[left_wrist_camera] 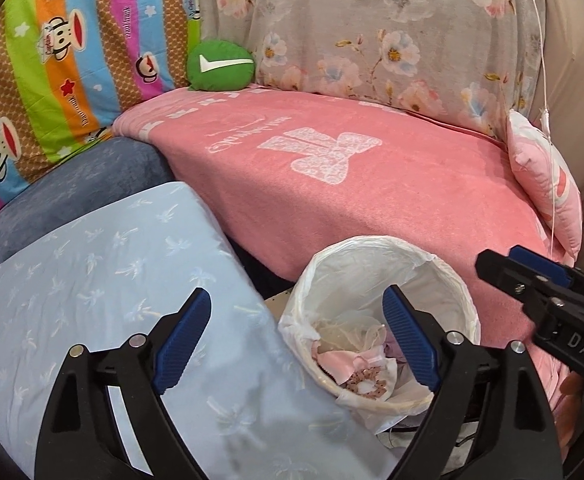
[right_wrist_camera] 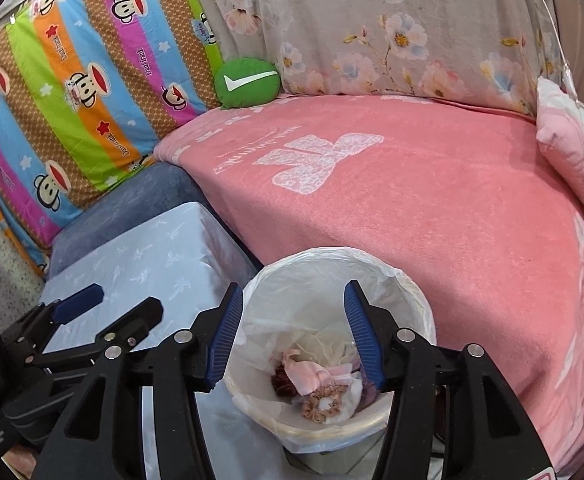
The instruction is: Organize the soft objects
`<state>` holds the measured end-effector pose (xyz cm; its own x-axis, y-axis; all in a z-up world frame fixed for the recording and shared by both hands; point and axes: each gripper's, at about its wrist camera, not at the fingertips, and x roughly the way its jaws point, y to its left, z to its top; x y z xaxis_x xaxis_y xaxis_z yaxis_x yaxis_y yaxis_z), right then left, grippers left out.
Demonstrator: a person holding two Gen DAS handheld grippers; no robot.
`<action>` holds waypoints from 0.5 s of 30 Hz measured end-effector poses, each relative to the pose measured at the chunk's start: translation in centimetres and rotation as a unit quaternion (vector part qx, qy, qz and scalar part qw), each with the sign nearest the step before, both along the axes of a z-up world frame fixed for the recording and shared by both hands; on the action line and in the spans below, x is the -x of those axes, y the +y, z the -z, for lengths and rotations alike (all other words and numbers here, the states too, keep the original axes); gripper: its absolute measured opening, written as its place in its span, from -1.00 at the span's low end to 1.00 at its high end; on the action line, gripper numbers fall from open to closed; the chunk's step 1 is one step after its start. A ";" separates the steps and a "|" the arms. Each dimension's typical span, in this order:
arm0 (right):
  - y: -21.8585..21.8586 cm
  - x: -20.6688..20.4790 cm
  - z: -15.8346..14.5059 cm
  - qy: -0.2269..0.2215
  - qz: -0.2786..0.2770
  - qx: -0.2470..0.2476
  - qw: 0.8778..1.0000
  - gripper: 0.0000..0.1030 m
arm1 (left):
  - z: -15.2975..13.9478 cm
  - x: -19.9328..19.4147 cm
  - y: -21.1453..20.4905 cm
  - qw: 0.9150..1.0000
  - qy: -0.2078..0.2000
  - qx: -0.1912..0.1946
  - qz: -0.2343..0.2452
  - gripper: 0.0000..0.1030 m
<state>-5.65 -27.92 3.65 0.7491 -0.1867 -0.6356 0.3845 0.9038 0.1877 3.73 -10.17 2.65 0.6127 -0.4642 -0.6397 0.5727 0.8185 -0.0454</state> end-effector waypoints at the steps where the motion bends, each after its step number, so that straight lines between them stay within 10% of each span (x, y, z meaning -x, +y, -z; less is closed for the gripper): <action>1: 0.2 0.3 0.0 0.001 0.000 0.003 1.000 0.09 | 0.1 0.1 0.3 1.000 0.000 -0.003 -0.006 0.64; 15: 3.5 2.8 2.3 0.049 -0.001 0.043 0.998 0.44 | 1.2 1.1 3.5 0.998 0.003 -0.021 -0.056 0.76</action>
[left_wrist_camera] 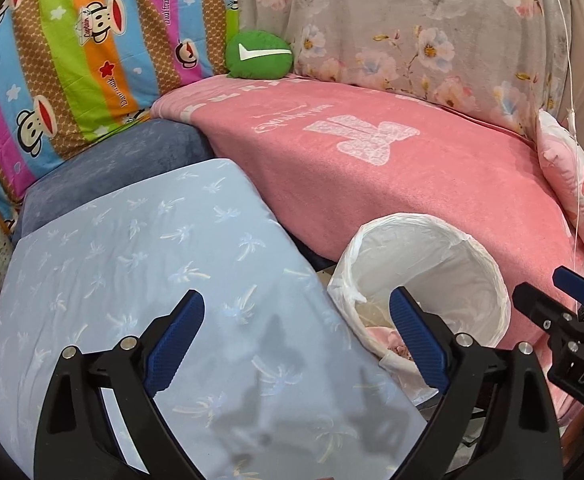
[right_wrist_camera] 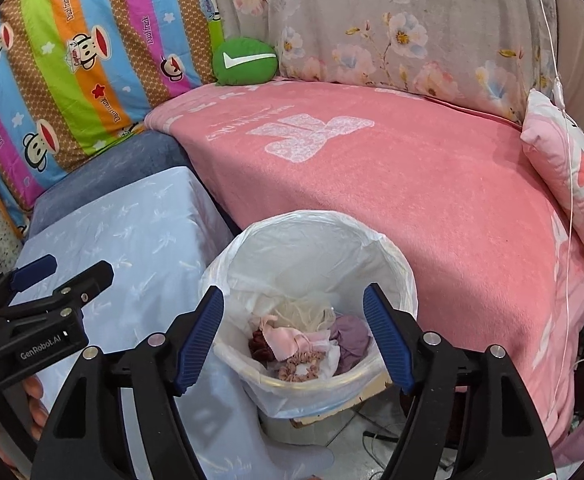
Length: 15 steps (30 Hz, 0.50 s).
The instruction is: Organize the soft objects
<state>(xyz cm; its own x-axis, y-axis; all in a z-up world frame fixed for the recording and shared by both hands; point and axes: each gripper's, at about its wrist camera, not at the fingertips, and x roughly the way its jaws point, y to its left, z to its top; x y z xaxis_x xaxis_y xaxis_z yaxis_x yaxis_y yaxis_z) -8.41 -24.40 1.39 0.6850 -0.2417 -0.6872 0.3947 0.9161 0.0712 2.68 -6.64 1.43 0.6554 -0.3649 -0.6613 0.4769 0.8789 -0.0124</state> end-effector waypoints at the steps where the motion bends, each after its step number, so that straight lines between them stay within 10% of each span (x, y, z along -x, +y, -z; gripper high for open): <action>1: 0.2 0.1 0.1 0.002 0.000 0.000 1.000 0.58 | 0.1 0.0 0.1 1.000 0.001 -0.001 -0.001 0.76; 15: 1.3 0.8 1.8 0.017 0.007 0.023 1.000 0.88 | 1.4 0.9 0.8 1.000 0.021 -0.009 -0.012 0.83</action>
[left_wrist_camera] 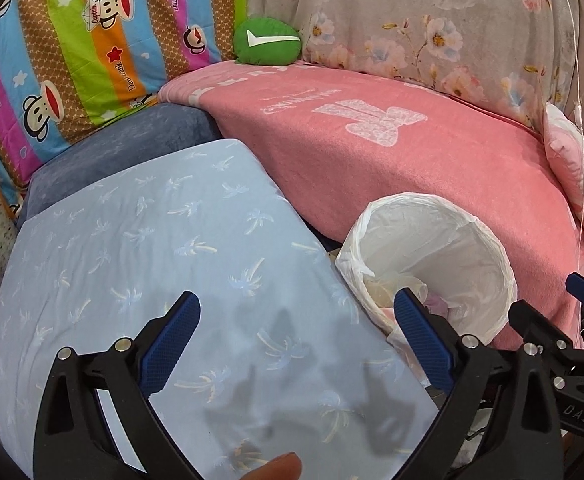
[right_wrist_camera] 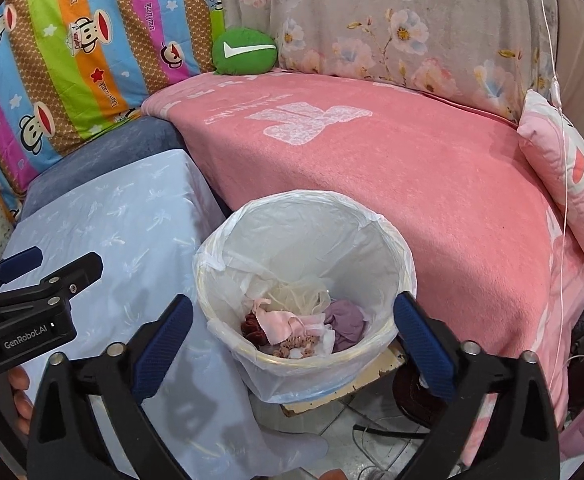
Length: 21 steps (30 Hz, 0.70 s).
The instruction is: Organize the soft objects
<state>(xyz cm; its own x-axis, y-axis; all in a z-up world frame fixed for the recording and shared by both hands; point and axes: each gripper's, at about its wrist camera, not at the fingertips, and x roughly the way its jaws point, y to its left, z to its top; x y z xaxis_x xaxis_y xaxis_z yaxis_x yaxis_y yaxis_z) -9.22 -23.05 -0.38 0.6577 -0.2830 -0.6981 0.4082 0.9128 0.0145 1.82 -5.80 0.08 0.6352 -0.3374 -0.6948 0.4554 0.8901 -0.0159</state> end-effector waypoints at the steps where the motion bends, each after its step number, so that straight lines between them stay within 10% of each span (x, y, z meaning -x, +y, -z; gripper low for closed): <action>1: 0.1 0.1 0.1 -0.001 0.000 0.002 1.000 0.88 | 0.1 0.1 0.0 1.000 0.002 0.000 0.000 0.85; 21: 0.2 1.2 0.7 0.008 0.017 0.011 1.000 0.88 | 0.7 1.2 -0.1 1.000 0.002 -0.012 -0.011 0.86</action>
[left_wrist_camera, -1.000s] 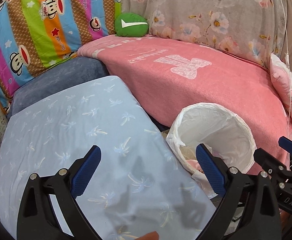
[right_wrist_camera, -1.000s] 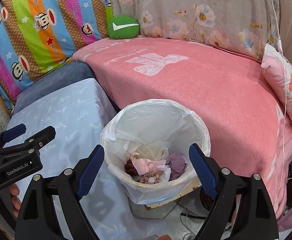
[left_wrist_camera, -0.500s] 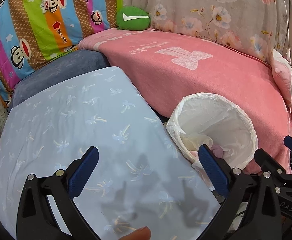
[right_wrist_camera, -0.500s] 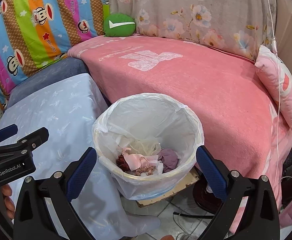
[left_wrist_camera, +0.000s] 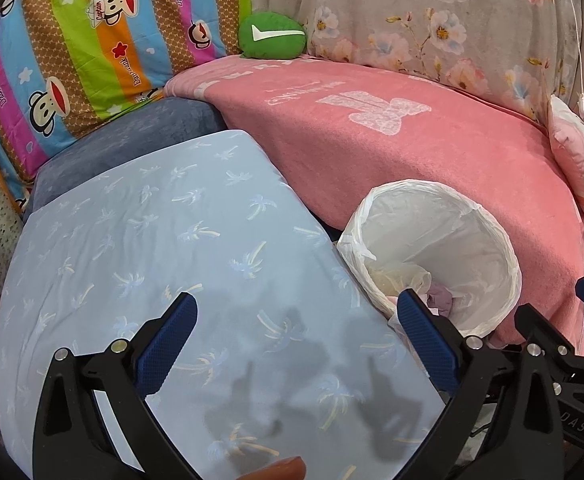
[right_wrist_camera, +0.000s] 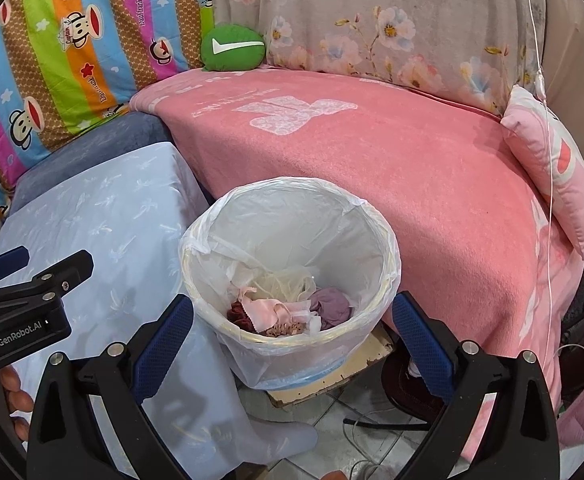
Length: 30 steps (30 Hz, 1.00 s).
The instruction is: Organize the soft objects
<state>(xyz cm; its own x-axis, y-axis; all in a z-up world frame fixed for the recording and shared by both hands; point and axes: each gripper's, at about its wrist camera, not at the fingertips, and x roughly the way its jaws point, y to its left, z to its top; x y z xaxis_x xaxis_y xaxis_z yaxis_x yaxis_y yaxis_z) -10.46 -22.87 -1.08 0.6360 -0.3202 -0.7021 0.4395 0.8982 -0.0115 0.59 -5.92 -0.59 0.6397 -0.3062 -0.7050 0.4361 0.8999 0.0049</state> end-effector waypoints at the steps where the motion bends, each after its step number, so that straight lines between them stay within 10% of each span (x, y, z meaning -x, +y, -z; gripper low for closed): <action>1: 0.0 0.0 0.0 0.000 -0.001 0.000 1.000 0.88 | 0.0 0.0 0.0 1.000 0.000 0.000 0.000 0.87; 30: 0.3 0.5 0.1 0.007 -0.001 0.000 1.000 0.88 | 0.4 0.7 -0.4 1.000 0.006 -0.012 -0.005 0.87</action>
<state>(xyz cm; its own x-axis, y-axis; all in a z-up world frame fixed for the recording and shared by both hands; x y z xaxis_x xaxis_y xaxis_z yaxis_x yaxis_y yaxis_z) -10.96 -22.60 -1.22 0.6267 -0.3188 -0.7110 0.4368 0.8994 -0.0182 -0.14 -6.28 -1.01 0.6339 -0.2829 -0.7198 0.4279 0.9036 0.0216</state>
